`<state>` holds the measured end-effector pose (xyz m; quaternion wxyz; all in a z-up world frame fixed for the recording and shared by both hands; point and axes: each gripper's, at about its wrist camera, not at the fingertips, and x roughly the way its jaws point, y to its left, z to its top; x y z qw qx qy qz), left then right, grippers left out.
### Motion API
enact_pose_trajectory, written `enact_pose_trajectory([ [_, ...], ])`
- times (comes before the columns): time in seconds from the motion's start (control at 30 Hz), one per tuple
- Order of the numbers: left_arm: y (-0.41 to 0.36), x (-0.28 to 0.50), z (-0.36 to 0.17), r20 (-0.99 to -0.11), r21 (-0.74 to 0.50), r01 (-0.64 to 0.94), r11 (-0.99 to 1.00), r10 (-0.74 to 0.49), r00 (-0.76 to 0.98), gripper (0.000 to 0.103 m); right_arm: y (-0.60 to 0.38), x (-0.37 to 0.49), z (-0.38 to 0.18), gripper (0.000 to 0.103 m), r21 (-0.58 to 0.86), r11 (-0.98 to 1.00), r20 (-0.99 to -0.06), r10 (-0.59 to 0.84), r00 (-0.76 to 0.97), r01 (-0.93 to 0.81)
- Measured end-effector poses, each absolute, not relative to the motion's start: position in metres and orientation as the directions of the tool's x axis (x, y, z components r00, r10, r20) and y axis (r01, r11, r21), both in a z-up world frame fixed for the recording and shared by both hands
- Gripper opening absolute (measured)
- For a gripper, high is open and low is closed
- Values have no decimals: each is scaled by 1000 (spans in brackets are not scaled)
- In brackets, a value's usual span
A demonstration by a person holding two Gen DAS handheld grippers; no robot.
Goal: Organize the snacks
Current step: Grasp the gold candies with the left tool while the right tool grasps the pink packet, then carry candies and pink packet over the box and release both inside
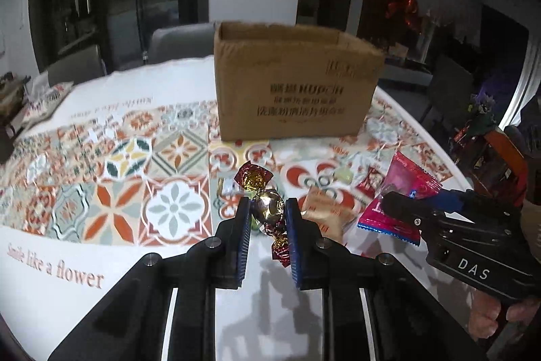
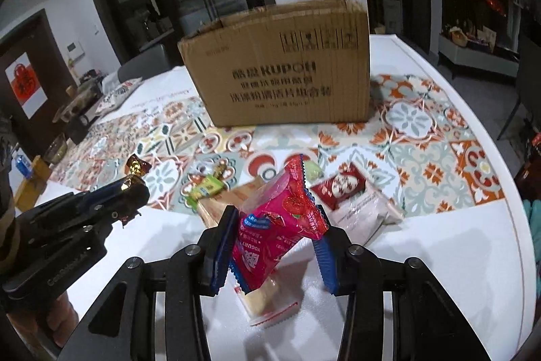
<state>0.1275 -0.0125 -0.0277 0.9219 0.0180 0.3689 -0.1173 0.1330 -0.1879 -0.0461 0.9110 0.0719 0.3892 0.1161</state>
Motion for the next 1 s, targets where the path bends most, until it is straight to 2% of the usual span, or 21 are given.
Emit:
enact_pose_trajectory([
  [0.6,-32,172,64,-537,23,311,950,-251,806,21,-191,177,56,44,135,955,-550,293,782,-263],
  [1.0,-45,240,102,-548,49,371,927,-285,786,21,-191,245,94,44,100,953,-555,293,778,-288],
])
